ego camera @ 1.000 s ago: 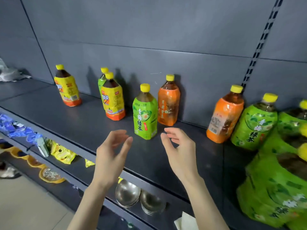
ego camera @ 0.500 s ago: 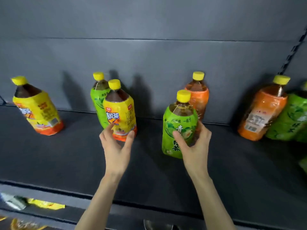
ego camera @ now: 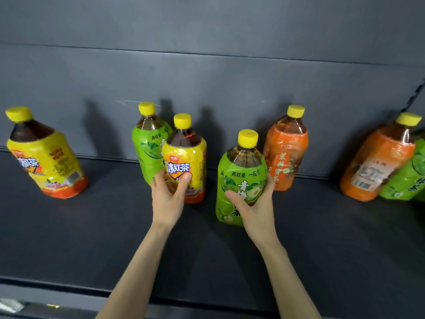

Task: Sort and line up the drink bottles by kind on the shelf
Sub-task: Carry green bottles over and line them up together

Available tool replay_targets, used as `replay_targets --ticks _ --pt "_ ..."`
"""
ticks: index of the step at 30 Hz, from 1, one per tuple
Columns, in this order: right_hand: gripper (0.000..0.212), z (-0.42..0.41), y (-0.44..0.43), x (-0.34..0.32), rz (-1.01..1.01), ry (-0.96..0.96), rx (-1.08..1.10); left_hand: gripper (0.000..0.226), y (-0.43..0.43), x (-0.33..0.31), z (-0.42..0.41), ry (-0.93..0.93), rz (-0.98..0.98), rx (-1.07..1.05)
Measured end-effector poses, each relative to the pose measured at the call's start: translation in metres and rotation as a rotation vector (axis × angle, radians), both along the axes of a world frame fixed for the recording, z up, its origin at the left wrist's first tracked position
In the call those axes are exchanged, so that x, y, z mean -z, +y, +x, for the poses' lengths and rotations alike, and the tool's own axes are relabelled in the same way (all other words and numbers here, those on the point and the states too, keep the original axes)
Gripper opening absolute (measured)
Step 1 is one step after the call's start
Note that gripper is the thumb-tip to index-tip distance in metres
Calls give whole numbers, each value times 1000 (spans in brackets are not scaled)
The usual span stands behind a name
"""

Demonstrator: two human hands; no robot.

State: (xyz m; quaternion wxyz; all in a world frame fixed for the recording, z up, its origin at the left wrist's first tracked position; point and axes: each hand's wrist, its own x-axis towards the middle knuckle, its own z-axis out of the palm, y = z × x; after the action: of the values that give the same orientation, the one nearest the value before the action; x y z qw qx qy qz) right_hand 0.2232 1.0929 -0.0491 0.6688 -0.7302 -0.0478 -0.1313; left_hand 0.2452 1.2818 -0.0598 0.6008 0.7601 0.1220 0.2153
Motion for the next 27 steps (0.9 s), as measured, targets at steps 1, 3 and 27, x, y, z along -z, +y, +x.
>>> replay_targets --ticks 1,3,27 --pt "95 1 4 0 -3 -3 0 65 2 0 1 5 -13 37" --pt "92 1 10 -1 -5 -2 22 44 8 2 -1 -13 -39 54" --pt "96 -14 76 -1 133 -28 282 52 113 -11 11 -177 -99 394"
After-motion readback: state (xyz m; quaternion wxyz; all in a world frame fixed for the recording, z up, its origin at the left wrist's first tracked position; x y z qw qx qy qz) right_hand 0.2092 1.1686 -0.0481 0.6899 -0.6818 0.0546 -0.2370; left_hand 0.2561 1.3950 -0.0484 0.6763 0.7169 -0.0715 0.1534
